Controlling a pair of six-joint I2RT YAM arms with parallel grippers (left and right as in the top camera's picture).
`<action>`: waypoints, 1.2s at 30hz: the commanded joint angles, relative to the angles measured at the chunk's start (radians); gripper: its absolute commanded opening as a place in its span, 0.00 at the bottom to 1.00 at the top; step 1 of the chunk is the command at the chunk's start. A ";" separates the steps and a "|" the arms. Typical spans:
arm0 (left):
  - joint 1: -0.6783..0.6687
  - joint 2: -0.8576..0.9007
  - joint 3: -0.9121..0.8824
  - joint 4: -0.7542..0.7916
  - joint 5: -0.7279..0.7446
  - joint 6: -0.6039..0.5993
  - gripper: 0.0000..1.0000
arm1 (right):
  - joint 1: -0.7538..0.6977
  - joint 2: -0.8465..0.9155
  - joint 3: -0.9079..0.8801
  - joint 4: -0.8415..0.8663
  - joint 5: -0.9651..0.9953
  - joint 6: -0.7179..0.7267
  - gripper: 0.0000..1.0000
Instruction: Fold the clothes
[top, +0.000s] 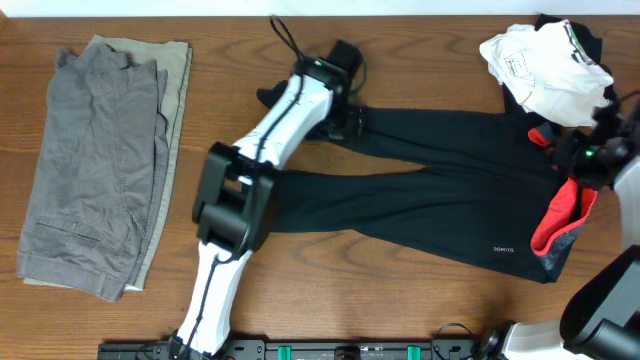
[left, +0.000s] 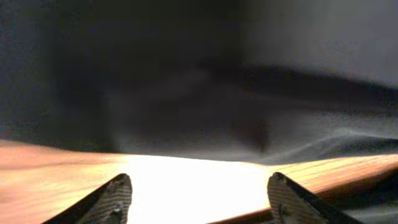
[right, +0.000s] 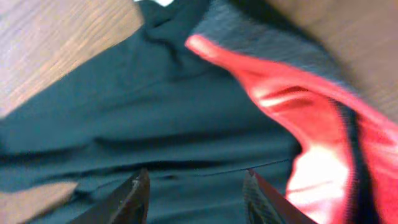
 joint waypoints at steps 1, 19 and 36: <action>0.027 -0.075 0.015 0.016 -0.129 0.061 0.77 | 0.080 -0.008 0.013 -0.003 -0.018 -0.038 0.49; 0.328 -0.031 0.014 0.232 -0.093 0.166 0.61 | 0.365 -0.008 0.013 0.069 -0.021 -0.073 0.52; 0.328 0.069 0.013 0.230 -0.072 0.179 0.13 | 0.382 -0.008 0.013 0.053 -0.024 -0.070 0.53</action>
